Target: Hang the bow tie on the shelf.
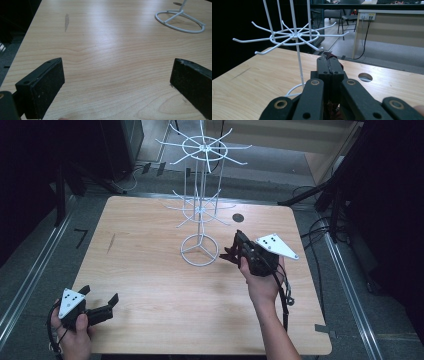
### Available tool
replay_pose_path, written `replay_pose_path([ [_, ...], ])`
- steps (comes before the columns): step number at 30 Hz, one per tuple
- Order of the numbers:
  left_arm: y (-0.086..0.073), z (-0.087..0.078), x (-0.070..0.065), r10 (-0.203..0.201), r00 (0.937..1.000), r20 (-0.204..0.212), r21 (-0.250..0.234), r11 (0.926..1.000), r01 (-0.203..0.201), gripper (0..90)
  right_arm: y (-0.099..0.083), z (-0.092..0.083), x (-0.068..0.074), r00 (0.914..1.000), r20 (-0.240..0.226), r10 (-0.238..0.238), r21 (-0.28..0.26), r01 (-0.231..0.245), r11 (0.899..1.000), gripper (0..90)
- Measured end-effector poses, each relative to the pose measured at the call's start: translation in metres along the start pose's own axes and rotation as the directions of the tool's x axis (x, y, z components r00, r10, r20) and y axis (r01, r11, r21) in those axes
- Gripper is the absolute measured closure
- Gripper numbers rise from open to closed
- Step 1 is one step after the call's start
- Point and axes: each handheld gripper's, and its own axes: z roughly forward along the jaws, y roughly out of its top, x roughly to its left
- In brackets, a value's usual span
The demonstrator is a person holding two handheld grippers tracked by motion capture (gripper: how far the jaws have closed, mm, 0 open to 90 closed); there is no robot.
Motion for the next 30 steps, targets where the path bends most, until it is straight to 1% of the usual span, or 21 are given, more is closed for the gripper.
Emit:
replay_pose_path([
  [5, 0.000, 0.000, 0.000, -0.002, 1.0000, 0.002, -0.002, 1.0000, 0.002, 0.0, 0.005, 0.008, 0.002, 0.9998, 0.010, 0.015, -0.008, -0.015, 1.000, 90.0],
  [7, 0.000, 0.000, 0.000, -0.001, 1.0000, 0.003, -0.002, 1.0000, 0.001, 0.0, 0.007, 0.010, 0.002, 0.9999, 0.012, 0.009, -0.009, -0.009, 1.000, 90.0],
  [11, 0.000, 0.000, 0.000, 0.001, 1.0000, 0.002, 0.000, 1.0000, -0.001, 0.0, 0.012, 0.019, 0.009, 0.9999, 0.009, -0.006, -0.008, 0.006, 1.000, 90.0],
  [12, 0.000, 0.000, 0.000, 0.000, 1.0000, 0.002, 0.000, 1.0000, 0.000, 0.0, 0.013, 0.020, 0.011, 1.0000, 0.004, -0.002, -0.004, 0.002, 1.000, 90.0],
  [13, 0.000, 0.000, 0.000, 0.000, 1.0000, 0.004, -0.001, 1.0000, 0.000, 0.0, 0.012, 0.023, 0.012, 0.9999, 0.006, -0.012, -0.004, 0.012, 1.000, 90.0],
  [20, 0.000, 0.000, 0.000, -0.002, 1.0000, 0.005, -0.002, 1.0000, 0.002, 0.0, 0.004, 0.045, 0.022, 0.9996, -0.003, -0.030, 0.050, 0.030, 0.998, 90.0],
  [24, 0.000, 0.000, 0.000, -0.003, 1.0000, 0.003, -0.002, 1.0000, 0.003, 0.0, -0.004, 0.060, 0.027, 0.9991, -0.009, -0.042, 0.084, 0.043, 0.996, 90.0],
  [27, 0.000, 0.000, 0.000, -0.005, 1.0000, 0.005, -0.004, 1.0000, 0.005, 0.0, -0.010, 0.069, 0.028, 0.9996, -0.015, -0.026, 0.097, 0.027, 0.995, 90.0],
  [30, 0.000, 0.000, 0.000, -0.004, 1.0000, 0.006, -0.004, 1.0000, 0.004, 0.0, -0.011, 0.075, 0.026, 0.9997, -0.020, 0.011, 0.098, -0.009, 0.995, 90.0],
])
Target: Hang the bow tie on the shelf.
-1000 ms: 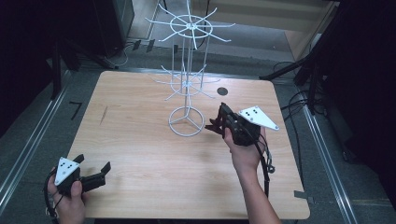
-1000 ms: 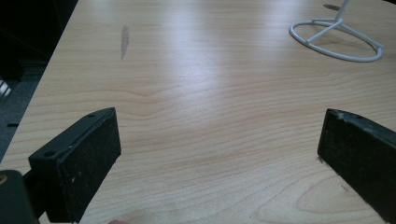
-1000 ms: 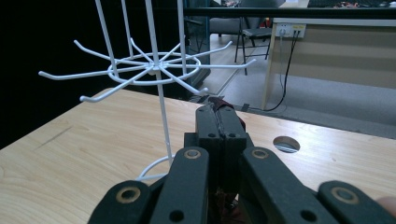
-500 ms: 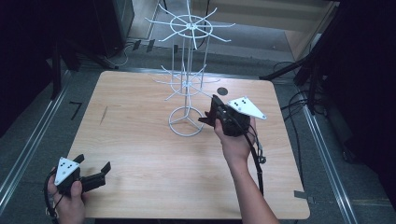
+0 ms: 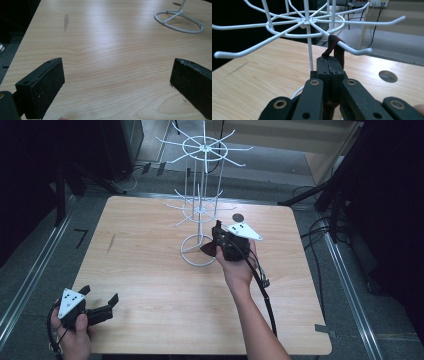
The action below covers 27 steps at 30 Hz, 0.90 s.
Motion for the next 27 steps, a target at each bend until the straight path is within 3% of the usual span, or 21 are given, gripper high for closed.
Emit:
replay_pose_path([
  [4, 0.000, 0.000, 0.000, 0.003, 1.0000, -0.002, 0.003, 1.0000, -0.003, 0.0, 0.000, 0.002, -0.004, 1.0000, -0.004, 0.001, 0.009, -0.001, 1.000, 88.0],
  [10, 0.000, 0.000, 0.000, 0.006, 1.0000, -0.002, 0.004, 1.0000, -0.006, 0.0, -0.009, -0.009, -0.013, 0.9993, -0.033, 0.018, 0.017, -0.017, 1.000, 65.0],
  [18, 0.000, 0.000, -0.001, 0.010, 0.9999, -0.005, 0.007, 0.9999, -0.010, 0.0, -0.026, -0.040, -0.036, 0.9950, -0.083, 0.056, 0.004, -0.056, 0.998, 55.9],
  [27, 0.000, 0.000, -0.001, 0.013, 0.9999, -0.007, 0.009, 0.9999, -0.013, 0.0, -0.050, -0.073, -0.058, 0.9973, -0.066, 0.033, 0.009, -0.032, 0.999, 50.3],
])
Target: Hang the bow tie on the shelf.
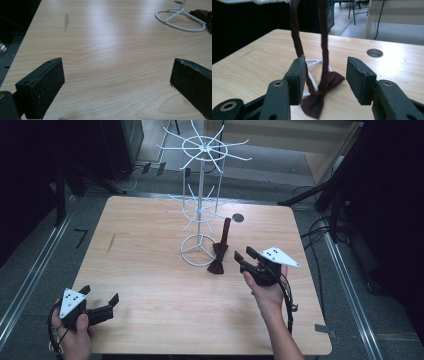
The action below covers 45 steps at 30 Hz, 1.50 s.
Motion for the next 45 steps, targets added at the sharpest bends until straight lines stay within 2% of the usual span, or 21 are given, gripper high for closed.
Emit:
replay_pose_path([
  [12, 0.000, 0.000, -0.001, 0.003, 1.0000, -0.006, 0.000, 1.0000, -0.003, 0.0, -0.030, -0.035, -0.022, 0.9987, 0.052, 0.002, 0.007, -0.002, 1.000, 49.6],
  [25, 0.000, 0.000, -0.001, 0.008, 0.9999, -0.008, 0.001, 1.0000, -0.007, 0.0, -0.056, -0.059, -0.041, 0.9949, 0.097, 0.028, 0.025, -0.031, 0.999, 49.3],
  [39, 0.000, 0.000, -0.001, 0.009, 0.9999, -0.011, 0.003, 1.0000, -0.009, 0.0, -0.084, -0.087, -0.066, 0.9860, 0.153, 0.065, 0.043, -0.073, 0.996, 48.7],
  [45, 0.000, 0.000, -0.001, 0.007, 0.9999, -0.012, 0.004, 1.0000, -0.007, 0.0, -0.096, -0.099, -0.076, 0.9797, 0.180, 0.088, 0.051, -0.099, 0.994, 48.3],
])
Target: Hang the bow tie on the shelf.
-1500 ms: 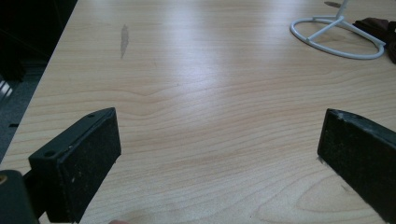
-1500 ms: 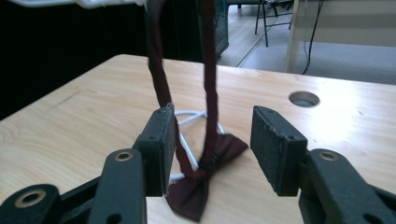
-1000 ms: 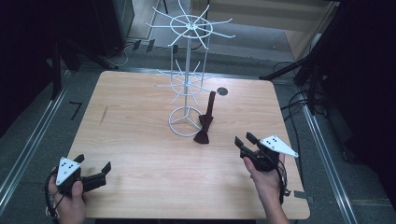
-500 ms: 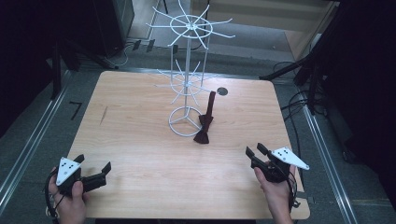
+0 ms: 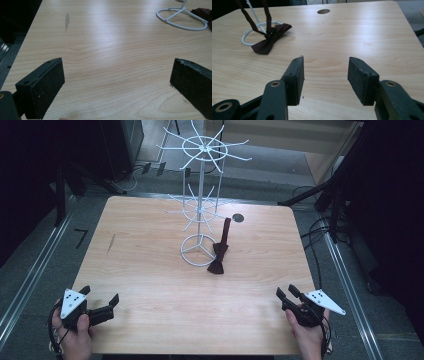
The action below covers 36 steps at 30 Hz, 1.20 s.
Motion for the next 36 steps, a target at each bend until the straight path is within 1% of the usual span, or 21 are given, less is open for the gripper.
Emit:
replay_pose_path([
  [6, 0.000, 0.000, 0.000, -0.001, 1.0000, -0.001, -0.001, 1.0000, 0.001, 0.0, -0.009, -0.010, -0.013, 0.9997, 0.023, 0.007, 0.001, -0.007, 1.000, 47.1],
  [9, 0.000, 0.000, 0.000, -0.001, 1.0000, 0.000, -0.001, 1.0000, 0.001, 0.0, -0.013, -0.015, -0.021, 0.9992, 0.035, 0.017, 0.003, -0.017, 1.000, 44.6],
  [10, 0.000, 0.000, 0.000, -0.001, 1.0000, 0.000, -0.001, 1.0000, 0.001, 0.0, -0.013, -0.015, -0.021, 0.9992, 0.035, 0.017, 0.003, -0.017, 1.000, 44.6],
  [11, 0.000, 0.000, 0.000, 0.000, 1.0000, 0.001, -0.001, 1.0000, 0.000, 0.0, -0.016, -0.018, -0.026, 0.9992, 0.037, 0.018, -0.002, -0.018, 1.000, 42.1],
  [13, 0.000, 0.000, 0.000, 0.000, 1.0000, 0.001, -0.001, 1.0000, 0.000, 0.0, -0.019, -0.020, -0.031, 0.9987, 0.044, 0.027, 0.006, -0.027, 1.000, 34.7],
  [15, 0.000, 0.000, 0.000, -0.002, 1.0000, 0.002, -0.002, 1.0000, 0.002, 0.0, -0.021, -0.023, -0.036, 0.9979, 0.054, 0.034, 0.016, -0.035, 0.999, 31.4],
  [16, 0.000, 0.000, 0.000, -0.002, 1.0000, 0.002, -0.002, 1.0000, 0.002, 0.0, -0.021, -0.023, -0.036, 0.9979, 0.054, 0.034, 0.016, -0.035, 0.999, 31.4],
  [17, 0.000, 0.000, 0.000, -0.003, 1.0000, 0.003, -0.003, 1.0000, 0.003, 0.0, -0.024, -0.025, -0.040, 0.9979, 0.054, 0.036, 0.018, -0.037, 0.999, 25.4],
  [18, 0.000, 0.000, 0.001, -0.003, 1.0000, 0.003, -0.003, 1.0000, 0.003, 0.0, -0.025, -0.027, -0.042, 0.9976, 0.056, 0.039, 0.024, -0.041, 0.999, 22.8],
  [22, 0.000, 0.000, 0.000, -0.004, 1.0000, 0.003, 0.000, 1.0000, 0.004, 0.0, -0.029, -0.033, -0.050, 0.9969, 0.066, 0.042, 0.017, -0.043, 0.999, 14.8],
  [23, 0.000, 0.000, 0.000, -0.004, 1.0000, 0.003, 0.000, 1.0000, 0.004, 0.0, -0.030, -0.036, -0.051, 0.9968, 0.064, 0.047, 0.019, -0.049, 0.999, 14.4],
  [26, 0.000, 0.000, 0.000, -0.004, 1.0000, 0.003, 0.001, 1.0000, 0.004, 0.0, -0.032, -0.041, -0.056, 0.9962, 0.081, 0.030, 0.020, -0.032, 0.999, 13.9],
  [30, 0.000, 0.000, 0.000, -0.004, 1.0000, 0.002, 0.001, 1.0000, 0.004, 0.0, -0.035, -0.048, -0.064, 0.9938, 0.104, 0.039, 0.018, -0.041, 0.999, 13.9],
  [32, 0.000, 0.000, 0.000, -0.005, 1.0000, 0.003, 0.001, 1.0000, 0.005, 0.0, -0.036, -0.049, -0.066, 0.9932, 0.108, 0.041, 0.019, -0.044, 0.999, 13.9],
  [33, 0.000, 0.000, 0.001, -0.003, 1.0000, 0.004, 0.005, 1.0000, 0.003, 0.0, -0.039, -0.051, -0.069, 0.9915, 0.129, 0.017, 0.023, -0.020, 1.000, 13.9],
  [34, 0.000, 0.000, 0.001, -0.002, 1.0000, 0.005, 0.004, 1.0000, 0.002, 0.0, -0.040, -0.051, -0.070, 0.9910, 0.133, 0.014, 0.024, -0.017, 1.000, 13.9],
  [36, 0.000, 0.000, 0.001, -0.002, 1.0000, 0.006, 0.005, 1.0000, 0.002, 0.0, -0.042, -0.050, -0.073, 0.9899, 0.137, 0.037, 0.020, -0.040, 0.999, 13.9],
])
